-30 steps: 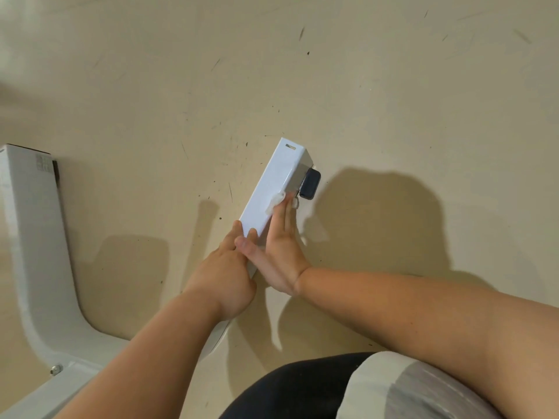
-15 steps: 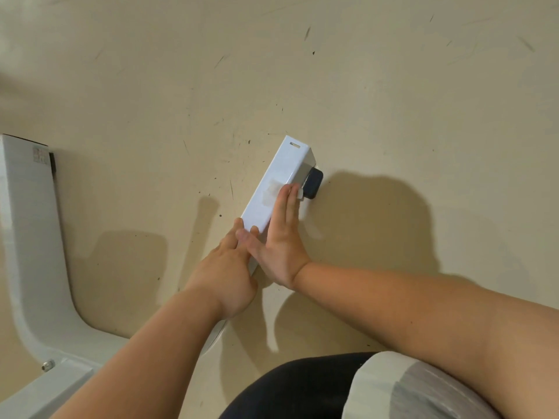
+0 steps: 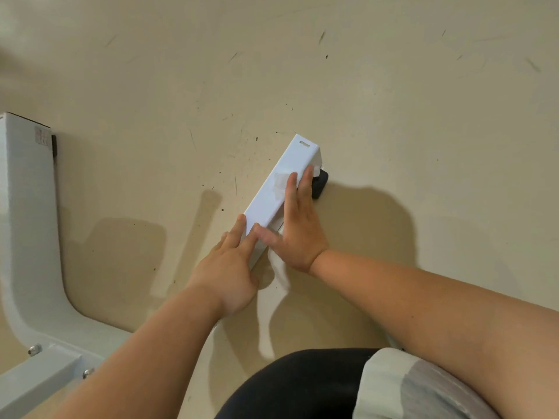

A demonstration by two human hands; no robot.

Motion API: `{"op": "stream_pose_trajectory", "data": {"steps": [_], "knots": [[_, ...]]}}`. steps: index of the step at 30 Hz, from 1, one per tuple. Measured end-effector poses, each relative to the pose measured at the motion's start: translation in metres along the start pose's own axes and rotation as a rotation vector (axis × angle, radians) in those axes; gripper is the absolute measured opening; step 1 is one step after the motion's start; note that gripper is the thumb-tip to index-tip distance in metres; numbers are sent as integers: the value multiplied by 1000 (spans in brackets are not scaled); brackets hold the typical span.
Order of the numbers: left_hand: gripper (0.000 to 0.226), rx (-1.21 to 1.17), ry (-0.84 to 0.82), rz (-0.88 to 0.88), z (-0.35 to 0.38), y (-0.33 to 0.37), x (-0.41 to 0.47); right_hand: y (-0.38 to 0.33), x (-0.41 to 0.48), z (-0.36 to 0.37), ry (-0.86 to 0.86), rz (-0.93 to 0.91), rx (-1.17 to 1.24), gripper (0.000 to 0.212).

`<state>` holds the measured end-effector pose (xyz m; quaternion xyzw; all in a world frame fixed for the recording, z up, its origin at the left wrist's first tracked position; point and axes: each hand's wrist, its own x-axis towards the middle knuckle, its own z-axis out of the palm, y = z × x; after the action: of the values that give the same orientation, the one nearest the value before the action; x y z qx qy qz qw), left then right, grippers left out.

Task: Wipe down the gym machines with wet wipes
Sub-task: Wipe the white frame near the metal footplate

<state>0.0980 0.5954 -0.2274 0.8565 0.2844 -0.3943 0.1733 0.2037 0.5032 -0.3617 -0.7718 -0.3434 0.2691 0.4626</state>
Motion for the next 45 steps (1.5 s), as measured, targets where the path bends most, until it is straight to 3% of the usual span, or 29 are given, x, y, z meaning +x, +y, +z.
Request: {"op": "stream_pose_trajectory", "data": {"steps": [4,10,20,27,29,33,36,42,45], "knots": [[90,52,78,-104,21,-4,-6,5,-14,9,-67,-48,-18,121],[93,8,155,-97,30,-3,-13,-27,-5,28,38,147,71,116],[89,-33,124,-172,63,-31,-37,26,-36,35,-27,-373,-414,103],[89,57,189,-250,73,-37,-48,38,5,-5,127,-312,-471,97],[89,51,204,-252,74,-37,-51,40,-7,3,58,-415,-512,100],[90,12,189,-236,77,-39,-52,39,-49,36,-241,-775,-647,104],[89,3,199,-220,80,-41,-52,42,-45,33,-247,-872,-720,101],[83,-57,224,-198,87,-47,-61,63,-20,3,-80,-708,-644,105],[80,-94,240,-194,88,-53,-65,61,-20,0,-98,-680,-647,109]]}}
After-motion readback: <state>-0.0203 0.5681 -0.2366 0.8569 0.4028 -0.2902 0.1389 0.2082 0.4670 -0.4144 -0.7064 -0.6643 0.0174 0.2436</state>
